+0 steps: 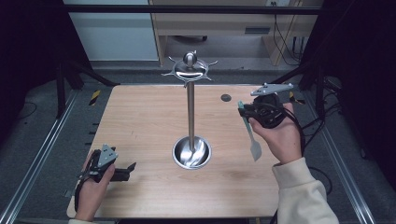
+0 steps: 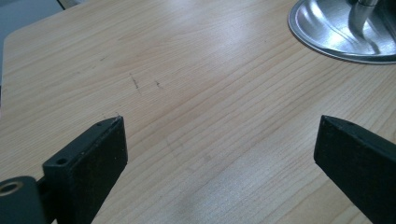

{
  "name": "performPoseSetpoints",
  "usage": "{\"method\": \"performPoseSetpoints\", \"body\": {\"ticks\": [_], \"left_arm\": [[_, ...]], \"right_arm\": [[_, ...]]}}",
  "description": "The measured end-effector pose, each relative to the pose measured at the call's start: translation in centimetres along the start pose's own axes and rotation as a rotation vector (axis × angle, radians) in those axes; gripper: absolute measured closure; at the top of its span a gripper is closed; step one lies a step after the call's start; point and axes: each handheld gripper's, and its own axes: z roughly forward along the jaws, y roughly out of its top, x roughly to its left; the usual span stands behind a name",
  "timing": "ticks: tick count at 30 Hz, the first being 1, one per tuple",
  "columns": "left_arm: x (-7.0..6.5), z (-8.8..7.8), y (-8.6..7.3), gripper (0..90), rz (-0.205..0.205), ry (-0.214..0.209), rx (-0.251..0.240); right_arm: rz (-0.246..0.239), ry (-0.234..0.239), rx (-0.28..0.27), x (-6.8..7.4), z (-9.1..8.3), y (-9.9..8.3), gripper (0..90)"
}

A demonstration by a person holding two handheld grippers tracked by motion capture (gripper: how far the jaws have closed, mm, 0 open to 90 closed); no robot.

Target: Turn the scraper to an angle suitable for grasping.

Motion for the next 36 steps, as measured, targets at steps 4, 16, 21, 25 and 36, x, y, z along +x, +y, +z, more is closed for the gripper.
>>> {"method": "performPoseSetpoints", "body": {"ticks": [4, 16, 21, 25, 36], "left_arm": [[0.0, 0.0, 0.0, 2.6, 0.0, 0.0, 0.0], [0.0, 0.0, 0.0, 2.6, -0.002, -0.001, -0.001], [0.0, 0.0, 0.0, 2.6, -0.002, -0.001, 0.001], [0.0, 0.0, 0.0, 2.6, -0.002, -0.001, 0.001], [-0.1, 0.0, 0.0, 2.6, -0.002, -0.002, 0.002]], "right_arm": [[-0.012, 0.006, -0.024, 0.4, -0.6, 0.6, 74.5], [-0.035, 0.022, -0.082, 1.3, -2.0, 1.9, 74.5], [-0.05, 0.028, -0.11, 1.8, -2.6, 2.3, 74.5], [-0.051, 0.032, -0.125, 2.2, -3.0, 2.7, 74.5], [-0.08, 0.056, -0.177, 3.0, -3.8, 3.3, 74.5]]}}
